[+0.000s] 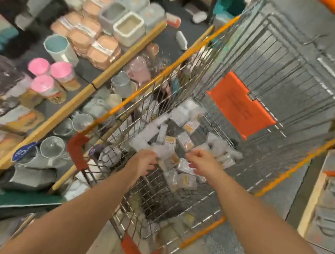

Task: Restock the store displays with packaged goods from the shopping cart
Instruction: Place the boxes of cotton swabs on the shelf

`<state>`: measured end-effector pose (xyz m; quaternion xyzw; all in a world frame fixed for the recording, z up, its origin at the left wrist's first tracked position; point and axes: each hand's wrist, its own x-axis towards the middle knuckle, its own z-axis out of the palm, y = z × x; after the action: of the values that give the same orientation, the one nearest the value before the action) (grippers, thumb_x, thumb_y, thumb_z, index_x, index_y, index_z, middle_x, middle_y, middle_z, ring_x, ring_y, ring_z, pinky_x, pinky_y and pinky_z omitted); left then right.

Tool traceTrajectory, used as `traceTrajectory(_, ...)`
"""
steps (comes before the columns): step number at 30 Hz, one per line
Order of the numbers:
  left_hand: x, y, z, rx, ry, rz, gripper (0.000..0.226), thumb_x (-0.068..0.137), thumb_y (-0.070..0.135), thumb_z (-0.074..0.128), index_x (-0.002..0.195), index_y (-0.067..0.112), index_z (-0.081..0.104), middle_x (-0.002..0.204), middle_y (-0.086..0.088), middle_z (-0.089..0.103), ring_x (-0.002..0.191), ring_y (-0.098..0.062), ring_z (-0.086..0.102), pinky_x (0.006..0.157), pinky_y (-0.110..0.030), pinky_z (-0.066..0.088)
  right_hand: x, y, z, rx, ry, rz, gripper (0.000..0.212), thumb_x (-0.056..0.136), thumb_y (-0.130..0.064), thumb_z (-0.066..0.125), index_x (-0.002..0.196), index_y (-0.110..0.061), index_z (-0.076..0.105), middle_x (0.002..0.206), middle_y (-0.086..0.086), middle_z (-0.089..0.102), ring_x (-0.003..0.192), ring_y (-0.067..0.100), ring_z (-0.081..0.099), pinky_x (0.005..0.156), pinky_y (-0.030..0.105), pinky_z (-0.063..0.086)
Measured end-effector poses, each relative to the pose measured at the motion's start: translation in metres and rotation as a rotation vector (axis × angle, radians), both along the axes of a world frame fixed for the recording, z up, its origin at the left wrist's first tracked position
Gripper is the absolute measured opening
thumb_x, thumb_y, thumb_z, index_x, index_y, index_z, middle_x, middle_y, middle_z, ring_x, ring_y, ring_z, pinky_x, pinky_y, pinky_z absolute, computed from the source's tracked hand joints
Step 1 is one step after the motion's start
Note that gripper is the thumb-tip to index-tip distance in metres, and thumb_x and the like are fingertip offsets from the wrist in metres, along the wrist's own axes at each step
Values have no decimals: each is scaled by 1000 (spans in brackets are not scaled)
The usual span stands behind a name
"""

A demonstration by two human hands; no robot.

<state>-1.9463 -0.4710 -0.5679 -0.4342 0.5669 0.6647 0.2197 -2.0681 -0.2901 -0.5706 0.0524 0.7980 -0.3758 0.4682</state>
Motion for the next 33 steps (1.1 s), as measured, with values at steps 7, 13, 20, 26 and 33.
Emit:
traceTrajectory(7,-11,21,-94,-15,-181,-76,23,100,33,54,118,19,52,115,-5,60,107,-23,58,96,-35,44,-41,-8,-125,187,35,380,66,88,-43,70,138,-6,48,136,12,54,118,27,55,88,31,43)
traceTrajectory(13,-17,40,-137,73,-283,164,31,98,38,56,119,15,53,97,3,56,97,-21,56,90,-39,48,-47,-18,-203,267,35,611,75,80,-54,72,140,-16,48,134,3,57,122,26,54,102,40,45)
traceTrajectory(20,-21,44,-150,75,-368,289,25,99,42,52,110,19,53,118,-7,60,106,-25,58,90,-37,47,-52,-16,-228,216,93,728,48,79,-56,74,107,-20,62,97,-2,62,93,20,60,75,30,46)
traceTrajectory(26,-13,37,-151,16,-308,380,31,98,43,55,122,24,54,129,-2,59,118,-24,56,105,-47,43,-68,-22,-199,-9,38,595,31,84,-37,76,80,-14,56,76,1,50,69,15,45,67,32,35)
traceTrajectory(33,-35,45,-143,129,-200,249,23,94,39,63,115,36,57,124,0,64,113,-19,61,99,-42,51,-95,-25,-156,-150,-326,551,18,88,-30,73,104,-22,75,82,-9,70,67,6,57,59,21,39)
